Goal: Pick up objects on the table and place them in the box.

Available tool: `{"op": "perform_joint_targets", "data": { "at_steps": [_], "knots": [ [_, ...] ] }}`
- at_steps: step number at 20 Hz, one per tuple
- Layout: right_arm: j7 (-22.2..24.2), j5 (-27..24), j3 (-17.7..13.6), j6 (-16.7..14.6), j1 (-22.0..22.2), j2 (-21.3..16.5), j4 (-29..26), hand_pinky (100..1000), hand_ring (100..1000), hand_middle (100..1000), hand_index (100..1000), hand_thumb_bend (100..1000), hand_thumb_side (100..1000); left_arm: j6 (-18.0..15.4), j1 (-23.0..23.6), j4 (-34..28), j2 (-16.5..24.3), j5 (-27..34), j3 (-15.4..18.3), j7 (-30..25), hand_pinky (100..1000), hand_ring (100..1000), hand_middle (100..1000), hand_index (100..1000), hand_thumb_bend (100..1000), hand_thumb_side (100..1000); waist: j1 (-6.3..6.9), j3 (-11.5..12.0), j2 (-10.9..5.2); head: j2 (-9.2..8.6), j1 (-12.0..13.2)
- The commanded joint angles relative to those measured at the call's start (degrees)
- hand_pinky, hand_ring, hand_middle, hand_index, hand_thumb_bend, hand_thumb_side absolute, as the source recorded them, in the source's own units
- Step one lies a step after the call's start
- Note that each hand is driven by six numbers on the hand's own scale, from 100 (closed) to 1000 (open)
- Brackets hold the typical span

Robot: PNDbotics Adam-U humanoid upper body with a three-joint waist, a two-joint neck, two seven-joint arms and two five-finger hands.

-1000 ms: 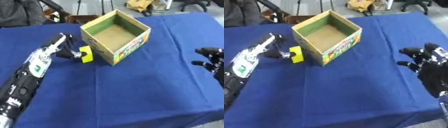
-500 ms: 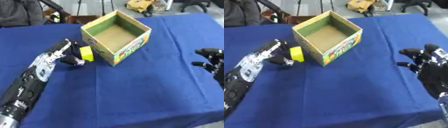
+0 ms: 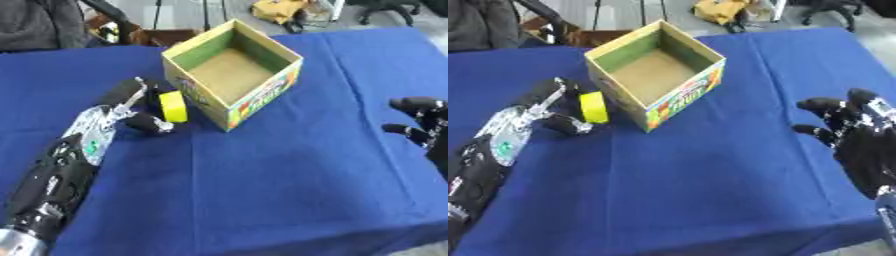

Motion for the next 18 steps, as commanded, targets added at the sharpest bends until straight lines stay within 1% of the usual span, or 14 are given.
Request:
{"op": "perform_joint_targets", "data": {
  "at_steps": [1, 2, 3, 4, 6, 7, 8, 13, 18],
  "knots": [
    [0.21, 0.52, -0.10, -0.12, -0.35, -0.60, -1.06, 784, 1000, 755, 756, 100, 1000, -0.29, -0.97, -0.61, -0.19, 0.49, 0.50, 2.24, 497, 497, 462, 647, 610, 472, -0.30, -0.19, -0.59, -0.27, 0.08],
    [0.22, 0.54, -0.10, -0.12, -0.35, -0.58, -1.05, 785, 1000, 755, 756, 100, 1000, -0.19, -0.99, -0.74, -0.26, 1.01, 0.59, 3.09, 470, 453, 404, 577, 471, 435, -0.32, -0.21, -0.59, -0.28, 0.04],
    [0.22, 0.55, -0.11, -0.13, -0.36, -0.57, -1.03, 785, 1000, 755, 756, 100, 1000, -0.03, -1.00, -0.89, -0.30, 1.68, 0.67, 4.04, 463, 442, 390, 561, 435, 431, -0.33, -0.23, -0.59, -0.28, 0.02],
    [0.22, 0.55, -0.12, -0.13, -0.35, -0.57, -1.01, 785, 1000, 755, 756, 100, 1000, 0.14, -1.03, -1.10, -0.32, 2.44, 0.73, 5.07, 439, 411, 347, 515, 351, 410, -0.34, -0.25, -0.60, -0.28, -0.01],
    [0.21, 0.55, -0.13, -0.15, -0.33, -0.57, -0.99, 785, 1000, 755, 756, 100, 1000, 0.36, -1.05, -1.55, -0.33, 4.32, 0.80, 7.40, 412, 380, 303, 465, 266, 390, -0.35, -0.28, -0.62, -0.32, -0.10],
    [0.22, 0.54, -0.13, -0.15, -0.33, -0.57, -0.97, 785, 1000, 755, 756, 100, 1000, 0.44, -1.04, -1.73, -0.31, 5.27, 0.79, 8.54, 405, 372, 293, 453, 246, 386, -0.34, -0.30, -0.63, -0.34, -0.15],
    [0.23, 0.53, -0.13, -0.14, -0.33, -0.57, -0.95, 785, 1000, 755, 756, 100, 1000, 0.46, -1.03, -1.92, -0.28, 6.27, 0.77, 9.61, 386, 353, 268, 426, 208, 378, -0.34, -0.32, -0.66, -0.35, -0.20],
    [0.24, 0.47, -0.17, -0.09, -0.31, -0.59, -0.81, 785, 1000, 755, 756, 100, 1000, 0.31, -1.05, -3.44, 0.24, 11.63, 0.66, 14.33, 349, 318, 226, 383, 149, 383, -0.30, -0.37, -0.83, -0.70, -0.29],
    [0.22, 0.25, -0.21, -0.14, -0.21, -0.77, -0.83, 785, 1000, 755, 756, 100, 1000, 1.09, -1.56, -6.56, 1.73, 16.33, 0.48, 15.85, 332, 302, 204, 358, 126, 354, -0.29, -0.50, -1.10, -0.72, -0.25]
  ]
}}
